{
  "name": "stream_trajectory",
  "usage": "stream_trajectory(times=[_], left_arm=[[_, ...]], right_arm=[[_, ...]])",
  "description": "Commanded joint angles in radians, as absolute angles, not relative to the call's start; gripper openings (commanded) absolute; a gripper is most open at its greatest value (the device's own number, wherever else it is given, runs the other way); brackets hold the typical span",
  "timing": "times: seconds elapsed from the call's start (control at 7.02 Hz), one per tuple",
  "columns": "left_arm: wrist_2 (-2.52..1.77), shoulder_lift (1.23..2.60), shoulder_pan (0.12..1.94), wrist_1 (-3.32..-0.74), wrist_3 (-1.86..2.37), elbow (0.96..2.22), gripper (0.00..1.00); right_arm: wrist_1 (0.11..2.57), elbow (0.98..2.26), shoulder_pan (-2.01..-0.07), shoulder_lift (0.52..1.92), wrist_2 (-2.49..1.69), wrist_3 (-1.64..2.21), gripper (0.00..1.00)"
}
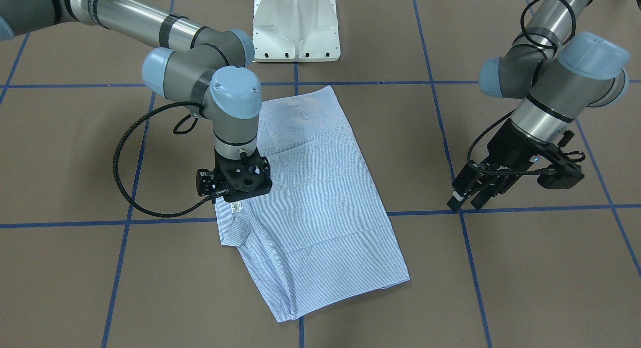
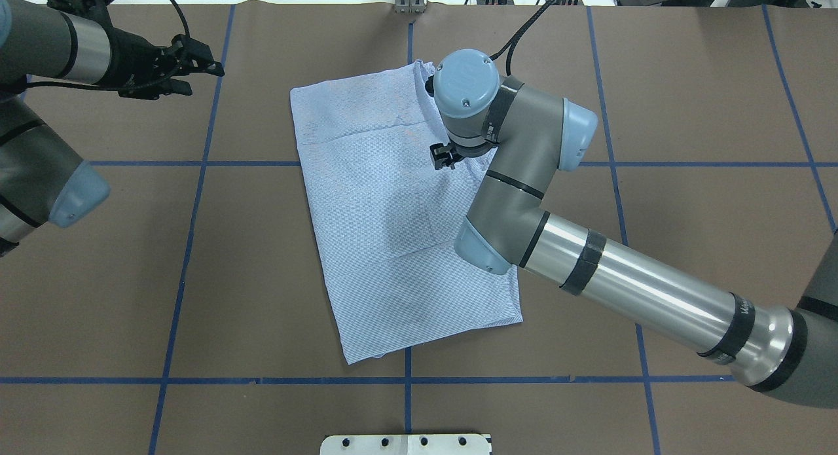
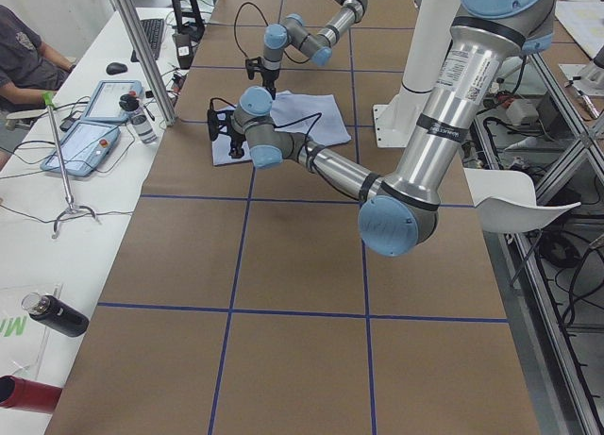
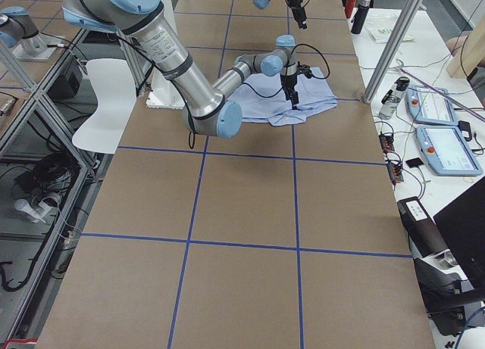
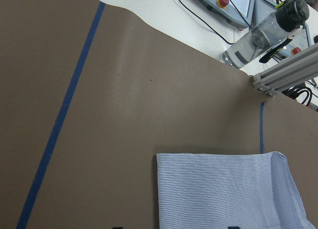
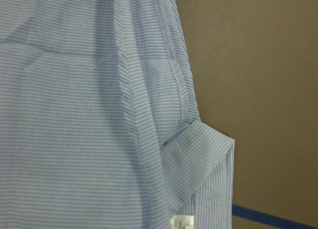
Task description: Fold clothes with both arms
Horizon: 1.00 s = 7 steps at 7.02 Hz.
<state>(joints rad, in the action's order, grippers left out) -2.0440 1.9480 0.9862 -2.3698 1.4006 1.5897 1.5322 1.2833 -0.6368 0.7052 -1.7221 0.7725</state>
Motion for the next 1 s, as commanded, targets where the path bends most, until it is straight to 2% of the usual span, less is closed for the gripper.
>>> stream_trajectory(times=[0.0,0.43,0.57,0.86], left_arm=[[-2.045,1.934,0.986,-2.37,1.401,1.6,0.76],[-2.045,1.93,0.995,-2.37,1.379,1.6,0.75],[-2.045,1.93,0.996,-2.368,1.379,1.606,0.75],[-2.045,1.93,0.997,-2.368,1.379,1.612,0.75]], right_arm=[[1.496,1.194,-0.646,0.673,-1.715,0.776,1.0],[1.442,1.117,-0.728,0.699,-1.712,0.667,1.0],[1.419,1.121,-0.77,0.753,-1.718,0.625,1.0],[1.413,1.185,-0.801,0.767,-1.817,0.601,1.0]])
